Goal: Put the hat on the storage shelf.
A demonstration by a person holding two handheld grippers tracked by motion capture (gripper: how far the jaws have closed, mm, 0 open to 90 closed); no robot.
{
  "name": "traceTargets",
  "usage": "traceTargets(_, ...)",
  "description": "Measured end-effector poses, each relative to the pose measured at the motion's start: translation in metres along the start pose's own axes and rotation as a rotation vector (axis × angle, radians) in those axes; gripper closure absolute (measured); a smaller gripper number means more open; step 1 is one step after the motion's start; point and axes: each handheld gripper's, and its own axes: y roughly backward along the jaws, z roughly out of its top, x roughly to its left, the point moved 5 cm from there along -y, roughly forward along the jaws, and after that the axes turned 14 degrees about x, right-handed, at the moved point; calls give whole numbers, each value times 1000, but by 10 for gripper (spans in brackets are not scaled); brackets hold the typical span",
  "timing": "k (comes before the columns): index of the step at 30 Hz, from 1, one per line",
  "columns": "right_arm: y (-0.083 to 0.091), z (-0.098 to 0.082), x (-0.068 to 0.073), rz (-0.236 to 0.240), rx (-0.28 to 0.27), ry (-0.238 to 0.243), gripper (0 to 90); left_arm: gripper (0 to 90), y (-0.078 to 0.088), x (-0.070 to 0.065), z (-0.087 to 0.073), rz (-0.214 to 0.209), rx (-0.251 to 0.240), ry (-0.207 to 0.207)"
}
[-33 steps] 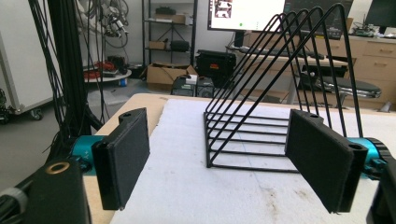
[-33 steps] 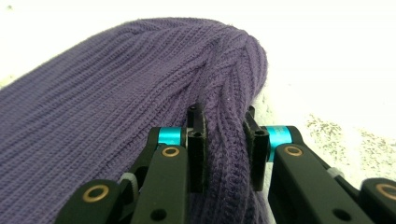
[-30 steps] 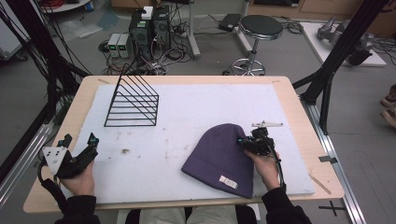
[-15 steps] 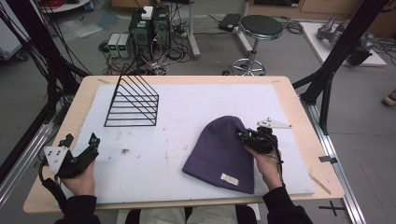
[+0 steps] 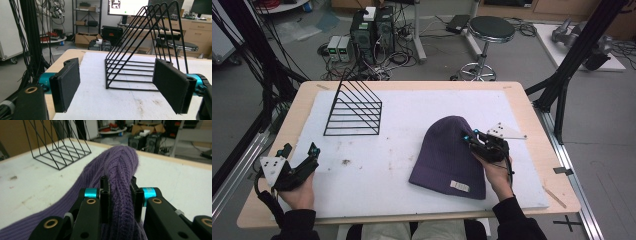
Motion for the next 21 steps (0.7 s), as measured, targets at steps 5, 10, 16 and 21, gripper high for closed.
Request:
traceTargets(5,5,9,0,13,-72,22,764,223,0,0,0,-3,2,-1)
traceTargets(10,6,27,6,37,-145,60,765,223,0,0,0,-10,2,3)
traceTargets(16,9,46,16,55,-212,112,765,223,-1,-1,0,-25,8,6)
traceTargets(21,12,61,23,68,-235,137,765,223,0,-3,1,-37,3,8)
